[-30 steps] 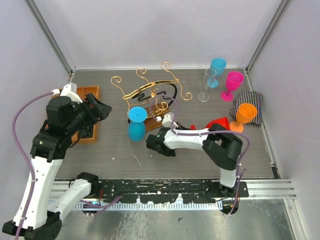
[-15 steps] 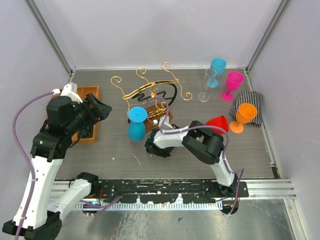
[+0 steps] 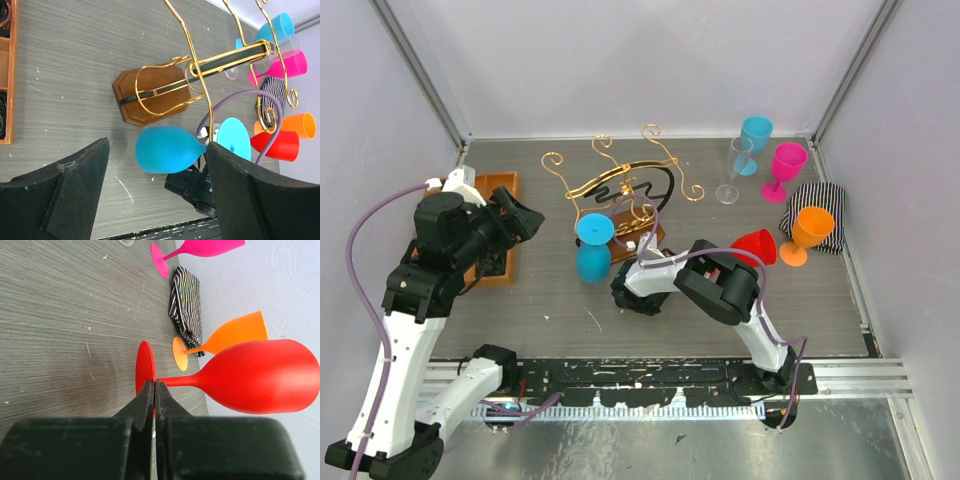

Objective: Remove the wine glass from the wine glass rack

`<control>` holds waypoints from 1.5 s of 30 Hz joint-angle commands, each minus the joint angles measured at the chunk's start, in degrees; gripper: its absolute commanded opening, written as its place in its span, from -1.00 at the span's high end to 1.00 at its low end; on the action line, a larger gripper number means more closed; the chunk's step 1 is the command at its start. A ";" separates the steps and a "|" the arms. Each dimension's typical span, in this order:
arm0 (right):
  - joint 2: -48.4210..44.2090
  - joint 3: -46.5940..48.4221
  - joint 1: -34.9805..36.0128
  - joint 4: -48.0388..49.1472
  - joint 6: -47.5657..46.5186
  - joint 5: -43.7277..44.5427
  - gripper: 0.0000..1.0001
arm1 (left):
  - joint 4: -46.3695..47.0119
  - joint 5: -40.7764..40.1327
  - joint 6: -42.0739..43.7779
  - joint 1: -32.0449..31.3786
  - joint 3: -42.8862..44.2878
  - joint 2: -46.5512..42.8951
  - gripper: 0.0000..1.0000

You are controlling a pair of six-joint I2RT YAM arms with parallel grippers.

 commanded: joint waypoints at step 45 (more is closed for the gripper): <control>0.36 2.26 -0.26 -2.92 -6.04 13.30 0.98 | 0.37 0.26 0.64 0.18 -2.26 -0.18 -0.69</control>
